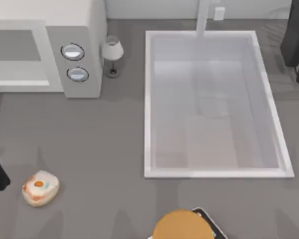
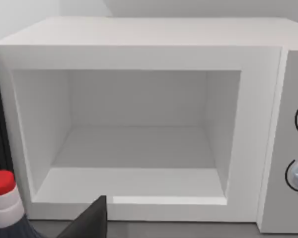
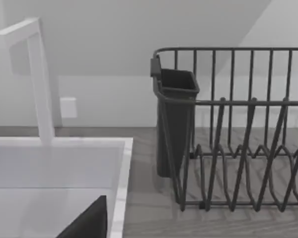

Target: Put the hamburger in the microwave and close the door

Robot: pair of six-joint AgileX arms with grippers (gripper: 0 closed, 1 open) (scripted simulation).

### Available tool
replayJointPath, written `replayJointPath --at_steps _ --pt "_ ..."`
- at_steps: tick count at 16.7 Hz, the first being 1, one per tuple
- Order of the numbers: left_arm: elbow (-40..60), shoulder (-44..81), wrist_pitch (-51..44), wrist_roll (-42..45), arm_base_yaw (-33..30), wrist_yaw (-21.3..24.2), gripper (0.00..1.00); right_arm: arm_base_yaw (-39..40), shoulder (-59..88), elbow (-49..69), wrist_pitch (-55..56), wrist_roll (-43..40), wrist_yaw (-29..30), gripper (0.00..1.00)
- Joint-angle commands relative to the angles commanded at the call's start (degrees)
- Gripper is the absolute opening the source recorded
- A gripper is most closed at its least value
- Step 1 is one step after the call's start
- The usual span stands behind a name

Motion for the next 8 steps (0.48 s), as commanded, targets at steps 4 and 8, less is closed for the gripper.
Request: replayJointPath --at_steps 4,8 --pt "1.66 1.93 -1.74 0.80 -0.48 -0.12 1.00 0.00 0.00 0.00 0.00 0.00 0.00 1.00" --pt "9.73 12.94 -10.11 4.64 -2.80 -0.43 1.00 0.00 0.00 0.00 0.00 0.00 0.00 1.00"
